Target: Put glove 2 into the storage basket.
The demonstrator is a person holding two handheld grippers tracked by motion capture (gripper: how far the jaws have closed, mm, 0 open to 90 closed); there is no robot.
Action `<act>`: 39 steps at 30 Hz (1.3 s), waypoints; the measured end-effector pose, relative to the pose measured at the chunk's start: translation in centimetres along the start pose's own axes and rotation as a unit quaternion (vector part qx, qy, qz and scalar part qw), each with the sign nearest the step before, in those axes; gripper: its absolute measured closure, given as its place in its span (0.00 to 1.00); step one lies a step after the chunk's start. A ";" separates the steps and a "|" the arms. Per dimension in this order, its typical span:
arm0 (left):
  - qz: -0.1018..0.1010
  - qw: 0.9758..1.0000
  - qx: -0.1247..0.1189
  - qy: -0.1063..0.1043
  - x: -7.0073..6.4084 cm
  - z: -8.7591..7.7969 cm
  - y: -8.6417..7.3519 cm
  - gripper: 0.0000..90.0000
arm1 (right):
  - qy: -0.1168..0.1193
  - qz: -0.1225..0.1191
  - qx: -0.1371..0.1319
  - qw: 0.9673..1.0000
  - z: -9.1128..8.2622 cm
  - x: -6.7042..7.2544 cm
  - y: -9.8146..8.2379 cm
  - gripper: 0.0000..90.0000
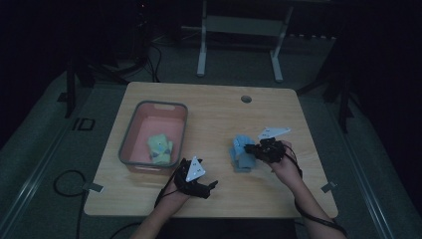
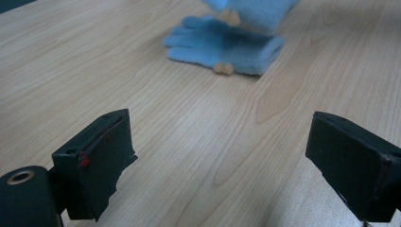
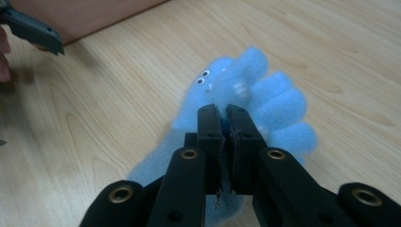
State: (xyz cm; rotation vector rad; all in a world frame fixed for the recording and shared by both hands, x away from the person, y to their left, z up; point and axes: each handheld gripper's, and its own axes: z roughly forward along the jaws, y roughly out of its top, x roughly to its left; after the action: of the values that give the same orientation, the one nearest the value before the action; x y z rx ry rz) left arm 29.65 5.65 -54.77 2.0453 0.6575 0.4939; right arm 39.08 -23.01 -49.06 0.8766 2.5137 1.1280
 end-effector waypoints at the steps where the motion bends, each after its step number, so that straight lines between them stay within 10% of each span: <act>1: 0.000 1.000 0.000 0.000 0.0 0.0 0.0 0.09 | 0.001 -0.001 0.003 1.000 0.3 0.0 0.0 0.95; 21: -0.013 1.000 -0.011 -0.007 0.1 0.1 0.1 0.09 | 0.004 0.008 0.055 0.998 4.0 -0.3 -2.1 0.90; 30: -0.006 1.000 -0.003 -0.004 -0.3 0.3 0.7 0.10 | 0.006 0.001 0.033 0.999 2.3 -0.3 -1.4 0.75; 39: 0.002 0.998 0.023 -0.055 -0.8 1.0 2.1 0.10 | -0.001 0.009 0.008 1.000 0.4 -1.1 -1.1 0.62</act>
State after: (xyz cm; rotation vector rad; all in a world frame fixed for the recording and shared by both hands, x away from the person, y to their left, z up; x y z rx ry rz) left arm 30.16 3.57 -53.55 2.1008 0.6034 0.3691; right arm 39.66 -24.08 -50.17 0.9064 2.5220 1.1121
